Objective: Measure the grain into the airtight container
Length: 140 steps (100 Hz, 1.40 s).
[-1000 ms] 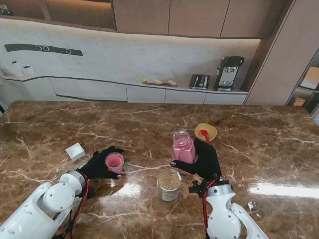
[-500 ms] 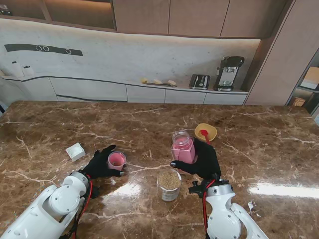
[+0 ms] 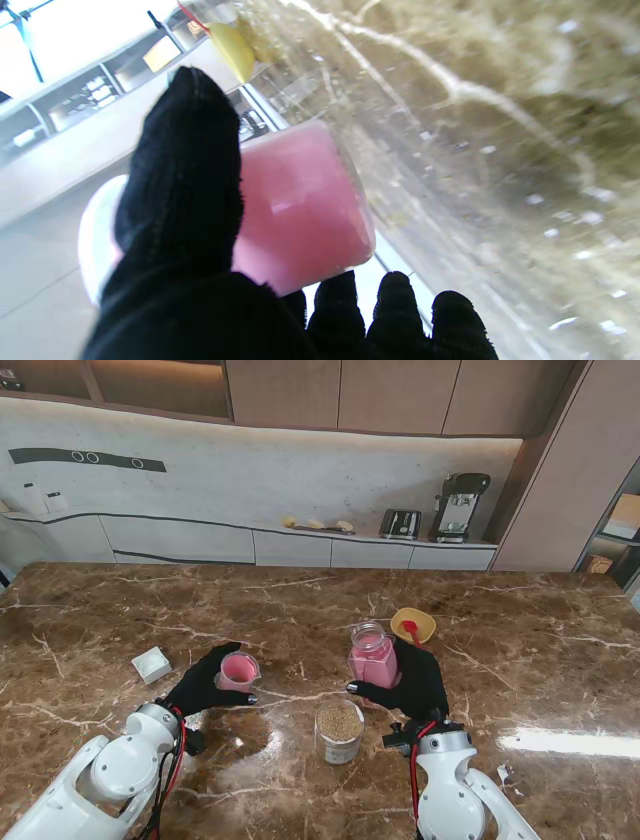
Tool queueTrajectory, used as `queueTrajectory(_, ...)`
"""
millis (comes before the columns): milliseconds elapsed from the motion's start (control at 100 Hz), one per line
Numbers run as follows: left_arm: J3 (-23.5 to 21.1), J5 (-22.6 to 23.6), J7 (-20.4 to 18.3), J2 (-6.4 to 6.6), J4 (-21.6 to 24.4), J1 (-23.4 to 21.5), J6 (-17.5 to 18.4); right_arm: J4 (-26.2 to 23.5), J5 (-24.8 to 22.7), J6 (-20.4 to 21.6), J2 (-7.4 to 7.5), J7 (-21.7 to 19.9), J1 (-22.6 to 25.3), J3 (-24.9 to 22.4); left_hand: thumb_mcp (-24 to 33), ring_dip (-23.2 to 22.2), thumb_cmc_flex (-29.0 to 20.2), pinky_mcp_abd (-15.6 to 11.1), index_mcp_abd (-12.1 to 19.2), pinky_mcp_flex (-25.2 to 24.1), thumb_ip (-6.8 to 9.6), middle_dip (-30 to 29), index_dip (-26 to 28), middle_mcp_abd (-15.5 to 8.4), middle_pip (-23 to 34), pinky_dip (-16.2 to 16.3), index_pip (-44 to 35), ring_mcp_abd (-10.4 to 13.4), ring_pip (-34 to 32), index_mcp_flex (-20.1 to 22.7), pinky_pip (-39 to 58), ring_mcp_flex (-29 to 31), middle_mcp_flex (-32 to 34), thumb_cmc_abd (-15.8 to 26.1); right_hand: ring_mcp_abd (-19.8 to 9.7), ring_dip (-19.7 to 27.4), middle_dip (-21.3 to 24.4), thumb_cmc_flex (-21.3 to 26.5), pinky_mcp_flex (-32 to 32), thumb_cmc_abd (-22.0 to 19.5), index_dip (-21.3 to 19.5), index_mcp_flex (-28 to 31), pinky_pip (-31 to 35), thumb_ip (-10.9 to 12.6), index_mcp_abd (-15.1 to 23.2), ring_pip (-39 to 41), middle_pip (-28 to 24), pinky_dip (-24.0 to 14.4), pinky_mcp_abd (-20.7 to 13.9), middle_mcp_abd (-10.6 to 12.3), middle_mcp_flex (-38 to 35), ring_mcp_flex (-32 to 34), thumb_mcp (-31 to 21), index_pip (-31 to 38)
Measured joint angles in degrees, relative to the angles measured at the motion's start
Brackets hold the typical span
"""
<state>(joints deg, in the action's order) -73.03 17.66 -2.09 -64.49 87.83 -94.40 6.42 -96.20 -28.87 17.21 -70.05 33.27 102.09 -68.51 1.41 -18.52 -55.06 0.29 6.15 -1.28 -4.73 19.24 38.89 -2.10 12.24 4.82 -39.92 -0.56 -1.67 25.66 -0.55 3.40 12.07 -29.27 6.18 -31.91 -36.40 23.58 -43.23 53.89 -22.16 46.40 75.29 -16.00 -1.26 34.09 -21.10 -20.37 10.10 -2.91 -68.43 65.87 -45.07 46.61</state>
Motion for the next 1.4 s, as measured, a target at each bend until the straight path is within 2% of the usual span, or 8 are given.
queueTrajectory(90,-0.89,1.16,-1.29,0.33,4.06,-0.80,-0.57,0.19,-0.22,-0.01,-0.07,0.57,-0.01,-0.12,-1.16,-8.85,0.00,1.08,-0.57,-0.54,0.34,1.27,0.87,0.48,3.26,8.54,0.00,-0.97,-4.93,0.00,3.69,2.50,7.28,0.52,0.00,0.00,0.00,0.00,0.00,0.00,0.00,0.00,0.00,0.00,0.00,0.00,0.00,0.00,0.00,0.00,0.00,0.00,0.00,0.00)
queueTrajectory(180,-1.31,1.88,-2.19,0.74,8.13,-1.15,-1.79,0.50,-0.74,-0.26,-0.14,1.45,-0.13,-0.11,-1.69,-14.98,0.00,6.39,-1.13,-2.29,0.58,4.08,2.01,2.93,6.28,29.17,0.00,-5.61,-9.38,0.00,12.50,13.53,18.13,1.11,-0.01,0.00,0.00,0.00,-0.01,0.00,0.00,0.00,0.00,0.00,0.00,0.00,0.00,0.00,0.00,0.00,0.00,0.00,0.00,0.00)
queueTrajectory(220,-1.38,2.47,-2.48,0.89,9.68,-1.14,-2.14,0.70,-0.93,-0.39,-0.16,1.75,-0.22,-0.05,-1.98,-17.32,0.00,8.84,-1.51,-1.27,0.59,5.50,2.28,3.88,7.64,35.18,0.00,-7.09,-11.98,0.00,15.56,17.65,22.62,1.42,-0.01,0.00,0.00,0.00,-0.01,0.00,0.00,0.00,0.00,0.00,0.00,0.00,0.00,0.00,0.00,0.00,0.00,0.00,0.00,0.00)
queueTrajectory(290,-1.39,3.81,-3.26,1.13,12.02,-0.96,-2.61,1.02,-1.09,-0.53,-0.17,1.99,-0.41,0.10,-1.99,-20.87,0.00,12.31,-2.00,2.31,0.59,8.15,3.41,4.76,10.19,41.83,0.00,-9.84,-16.67,0.00,20.60,24.05,28.92,1.53,-0.01,0.00,0.00,0.00,-0.01,0.00,0.00,0.00,0.00,0.00,0.00,0.00,0.00,0.00,0.00,0.00,0.00,0.00,0.00,0.00)
queueTrajectory(370,-1.13,4.15,-4.09,1.36,14.12,-0.36,-3.19,1.31,-1.57,-0.82,-0.17,2.29,-0.62,0.37,-2.44,-25.09,0.02,14.47,-2.41,4.54,0.59,11.58,4.12,6.21,11.11,46.53,-0.01,-12.51,-22.36,0.00,30.71,28.86,30.86,1.63,-0.01,0.00,0.00,0.00,-0.02,0.00,0.00,0.00,0.00,0.00,0.00,0.00,0.00,0.00,0.00,0.00,0.00,0.00,0.00,0.00)
queueTrajectory(530,0.57,5.16,-3.95,1.56,17.03,1.53,-4.65,1.34,-3.73,-1.75,-0.09,2.64,-0.69,0.71,-4.67,-30.15,0.15,16.66,-4.87,5.91,0.61,16.00,4.26,8.91,12.92,45.62,-0.86,-15.38,-32.19,1.47,53.39,34.97,34.54,1.68,-0.01,0.00,0.00,0.00,-0.06,0.00,0.00,0.00,0.00,0.00,0.00,0.00,0.00,0.00,0.00,0.00,0.00,0.00,0.00,0.00)
queueTrajectory(660,2.34,6.06,-3.68,1.56,18.56,3.35,-6.63,0.94,-5.46,-2.36,0.27,2.40,-0.46,0.76,-4.81,-32.79,0.26,18.02,-7.38,7.80,0.62,18.26,4.26,11.06,14.01,44.47,-1.25,-16.67,-37.33,2.73,59.90,38.01,36.59,1.68,-0.02,0.00,0.00,0.00,-0.23,0.00,0.00,0.00,0.00,0.00,0.00,0.00,0.00,-0.01,0.00,0.00,0.00,0.00,0.00,0.00)
queueTrajectory(1400,9.65,8.49,-8.59,1.94,20.27,11.66,-7.31,1.57,-7.52,-3.12,0.67,2.77,-1.40,1.97,-4.83,-33.66,0.93,18.67,-7.87,7.98,0.64,20.55,3.45,12.02,15.16,42.22,-1.81,-16.85,-38.27,3.34,62.11,39.05,38.34,1.68,-0.04,0.00,0.00,0.00,-0.63,0.00,0.00,0.00,0.00,0.00,0.00,0.00,0.00,-0.01,0.00,0.00,0.00,0.00,0.00,0.00)
